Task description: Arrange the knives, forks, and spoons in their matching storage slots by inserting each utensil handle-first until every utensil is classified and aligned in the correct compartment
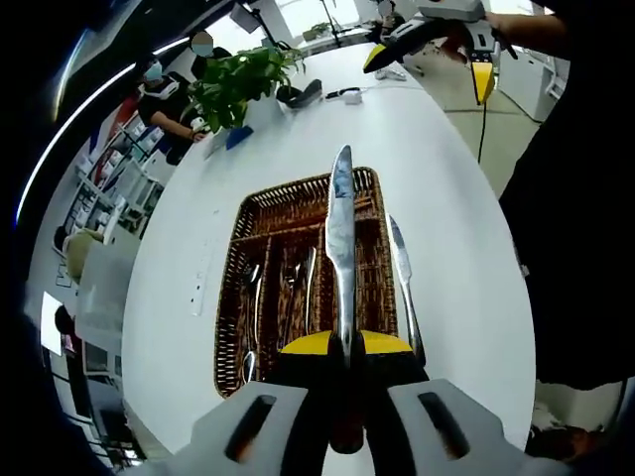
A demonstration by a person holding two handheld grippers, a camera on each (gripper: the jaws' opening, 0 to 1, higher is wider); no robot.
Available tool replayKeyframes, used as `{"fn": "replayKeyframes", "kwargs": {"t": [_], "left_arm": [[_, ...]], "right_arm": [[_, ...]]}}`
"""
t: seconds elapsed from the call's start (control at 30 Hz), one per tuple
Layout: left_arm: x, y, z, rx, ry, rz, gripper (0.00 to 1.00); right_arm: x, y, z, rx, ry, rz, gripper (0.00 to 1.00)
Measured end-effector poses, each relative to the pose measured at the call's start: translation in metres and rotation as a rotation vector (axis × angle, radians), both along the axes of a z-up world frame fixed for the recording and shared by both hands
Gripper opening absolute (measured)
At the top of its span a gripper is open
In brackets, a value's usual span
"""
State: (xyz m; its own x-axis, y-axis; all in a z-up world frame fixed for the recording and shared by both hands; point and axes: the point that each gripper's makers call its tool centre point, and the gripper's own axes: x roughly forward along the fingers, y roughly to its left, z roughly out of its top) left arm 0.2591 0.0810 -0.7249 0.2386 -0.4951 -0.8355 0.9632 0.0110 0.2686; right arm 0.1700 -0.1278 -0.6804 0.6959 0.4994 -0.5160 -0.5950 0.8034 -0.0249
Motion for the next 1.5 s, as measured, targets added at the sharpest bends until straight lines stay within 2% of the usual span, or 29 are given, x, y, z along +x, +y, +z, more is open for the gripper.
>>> {"fn": "replayKeyframes", "kwargs": {"t": [0.07, 0.1, 0.23, 0.5, 0.83, 1.23, 1.37, 1.5], "left_arm": [[0.005, 0.002, 0.000, 0.002, -0.003, 0.000, 0.05], [0.008, 0.003, 0.000, 0.003, -0.003, 0.002, 0.05], [0.017, 0.004, 0.001, 0.002, -0.008, 0.013, 0.05], [0.031, 0.002, 0.005, -0.015, -0.010, 0.025, 0.06], [0.050, 0.003, 0.007, -0.022, -0.027, 0.038, 0.05], [0.056, 0.004, 0.008, -0.020, -0.038, 0.039, 0.06], [0.055, 0.003, 0.005, -0.017, -0.037, 0.039, 0.06], [0.052, 0.002, -0.002, -0.017, -0.029, 0.039, 0.06]], "right_arm": [[0.002, 0.001, 0.003, 0.027, 0.007, -0.010, 1.00], [0.003, 0.005, 0.009, 0.068, 0.007, -0.014, 1.00], [0.007, 0.008, 0.022, 0.106, -0.010, -0.025, 1.00], [0.011, 0.005, 0.029, 0.101, -0.029, -0.037, 1.00], [0.009, 0.002, 0.027, 0.100, -0.026, -0.049, 1.00], [0.009, -0.002, 0.027, 0.111, -0.019, -0.066, 1.00], [0.009, -0.001, 0.028, 0.127, -0.018, -0.068, 1.00], [0.011, -0.002, 0.027, 0.108, -0.022, -0.069, 1.00]]}}
